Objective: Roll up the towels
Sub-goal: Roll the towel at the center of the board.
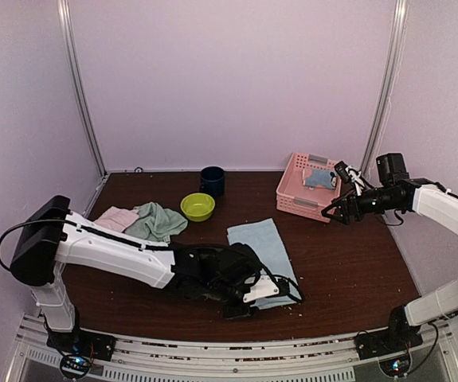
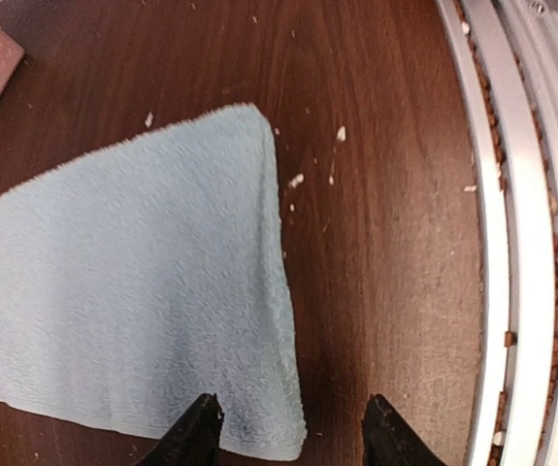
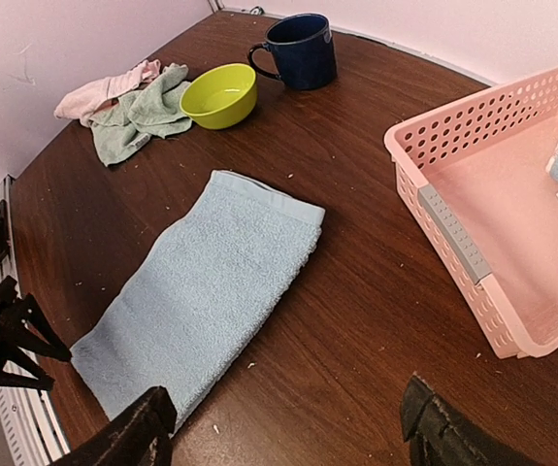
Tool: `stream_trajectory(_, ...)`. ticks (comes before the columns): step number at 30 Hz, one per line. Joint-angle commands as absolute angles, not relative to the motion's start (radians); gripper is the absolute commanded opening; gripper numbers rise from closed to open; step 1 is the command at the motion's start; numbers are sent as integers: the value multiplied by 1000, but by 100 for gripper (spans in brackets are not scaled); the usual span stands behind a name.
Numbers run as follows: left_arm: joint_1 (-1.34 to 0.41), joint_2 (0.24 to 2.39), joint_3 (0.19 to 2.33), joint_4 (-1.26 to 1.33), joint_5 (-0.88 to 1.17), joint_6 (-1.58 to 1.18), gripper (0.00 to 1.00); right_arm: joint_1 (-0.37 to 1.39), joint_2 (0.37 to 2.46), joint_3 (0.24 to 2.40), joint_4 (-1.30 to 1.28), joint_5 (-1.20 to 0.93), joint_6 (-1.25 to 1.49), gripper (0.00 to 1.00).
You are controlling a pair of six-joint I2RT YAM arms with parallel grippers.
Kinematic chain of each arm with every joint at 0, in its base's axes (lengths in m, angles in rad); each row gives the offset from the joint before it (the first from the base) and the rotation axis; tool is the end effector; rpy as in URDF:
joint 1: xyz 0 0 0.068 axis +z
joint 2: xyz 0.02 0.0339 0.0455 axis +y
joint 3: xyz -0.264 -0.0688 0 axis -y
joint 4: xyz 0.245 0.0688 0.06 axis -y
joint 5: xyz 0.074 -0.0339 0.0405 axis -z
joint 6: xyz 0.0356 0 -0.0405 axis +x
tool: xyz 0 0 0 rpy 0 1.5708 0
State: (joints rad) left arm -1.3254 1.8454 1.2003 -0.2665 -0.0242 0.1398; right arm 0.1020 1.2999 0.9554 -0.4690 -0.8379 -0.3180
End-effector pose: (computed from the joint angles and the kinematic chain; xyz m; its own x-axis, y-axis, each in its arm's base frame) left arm 0.0957 -0.3786 0.1816 -0.0555 0.7952 -0.6038 0.9835 0.1479 0.1043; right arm 0.2633 0.0536 0.2705 -0.5066 -0.2621 -0.8214 -0.7732 0.5597 0.2982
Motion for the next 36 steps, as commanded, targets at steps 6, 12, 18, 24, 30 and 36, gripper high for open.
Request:
stream_trajectory(6,-1335,1949,1230,-225,-83,190,51,109,1310,925,-427,-857,-307,82)
stream_trajectory(12,-1335,1991,1252,-218,-98,210,48,109,1316,925,-425,-868,-307,82)
stream_trajectory(18,-1335,2010,1265,-237,-105,216,43,109,1323,923,-429,-874,-310,82)
stream_trajectory(24,-1336,2042,1276,-272,-128,216,30,111,1338,932,-449,-884,-326,80)
stream_trajectory(30,-1332,1999,1235,-250,-92,207,9,117,1354,1028,-618,-937,-419,70)
stream_trajectory(36,-1254,1942,1197,-196,152,135,0,288,1356,1083,-903,-842,-679,57)
